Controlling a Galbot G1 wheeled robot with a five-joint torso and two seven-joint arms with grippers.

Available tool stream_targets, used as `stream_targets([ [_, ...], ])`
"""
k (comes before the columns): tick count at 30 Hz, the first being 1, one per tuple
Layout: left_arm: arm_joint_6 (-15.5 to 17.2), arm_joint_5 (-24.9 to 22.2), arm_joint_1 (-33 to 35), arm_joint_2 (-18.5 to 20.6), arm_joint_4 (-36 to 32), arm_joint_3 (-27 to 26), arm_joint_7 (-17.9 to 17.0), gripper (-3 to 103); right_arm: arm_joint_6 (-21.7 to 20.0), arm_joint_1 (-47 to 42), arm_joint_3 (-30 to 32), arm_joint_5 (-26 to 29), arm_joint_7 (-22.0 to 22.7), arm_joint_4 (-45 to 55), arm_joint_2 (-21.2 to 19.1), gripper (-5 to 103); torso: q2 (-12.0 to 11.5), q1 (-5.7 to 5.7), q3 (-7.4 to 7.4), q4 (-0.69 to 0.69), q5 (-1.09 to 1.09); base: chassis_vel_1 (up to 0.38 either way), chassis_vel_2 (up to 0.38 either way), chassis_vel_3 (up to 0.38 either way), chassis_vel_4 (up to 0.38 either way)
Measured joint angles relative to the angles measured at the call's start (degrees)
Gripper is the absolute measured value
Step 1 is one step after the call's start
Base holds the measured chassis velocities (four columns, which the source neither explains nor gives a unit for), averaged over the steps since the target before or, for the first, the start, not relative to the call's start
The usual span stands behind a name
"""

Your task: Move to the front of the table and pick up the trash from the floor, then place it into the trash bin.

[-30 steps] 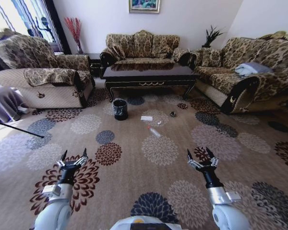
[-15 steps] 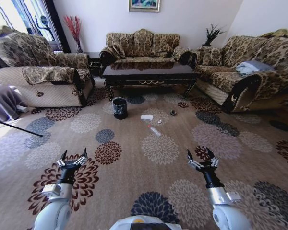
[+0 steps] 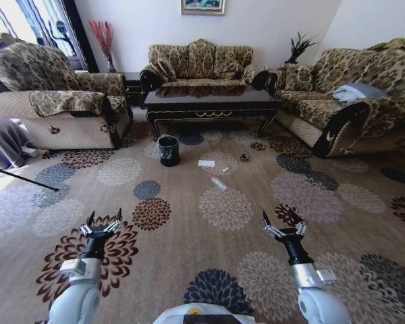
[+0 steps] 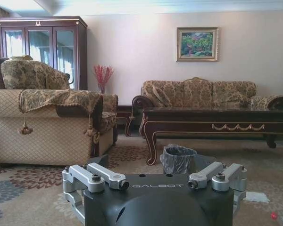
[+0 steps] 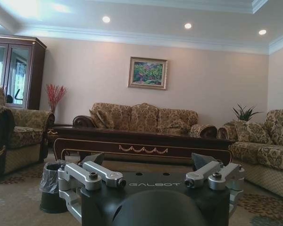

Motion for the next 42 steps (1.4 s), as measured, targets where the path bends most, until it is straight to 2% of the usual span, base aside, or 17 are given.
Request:
stream_targets([
  [21, -0.09, 0.04, 0.05, -0.16, -0.12, -0.04, 0.0, 100, -0.02, -0.1, 0.13, -0.16, 0.03, 0.21, 0.41, 100, -4.33, -1.08, -3.26, 0.0, 0.0, 0.0, 0.0, 0.0, 0.0],
  [42, -0.1, 0.04, 0.19, -0.42, -0.4, -0.21, 0.04, 100, 0.11, 0.24, -0.12, 0.28, 0.03, -0.13, 0.32, 100, -9.15, -1.94, -7.24, -0.01, 0.0, 0.0, 0.0, 0.0, 0.0],
])
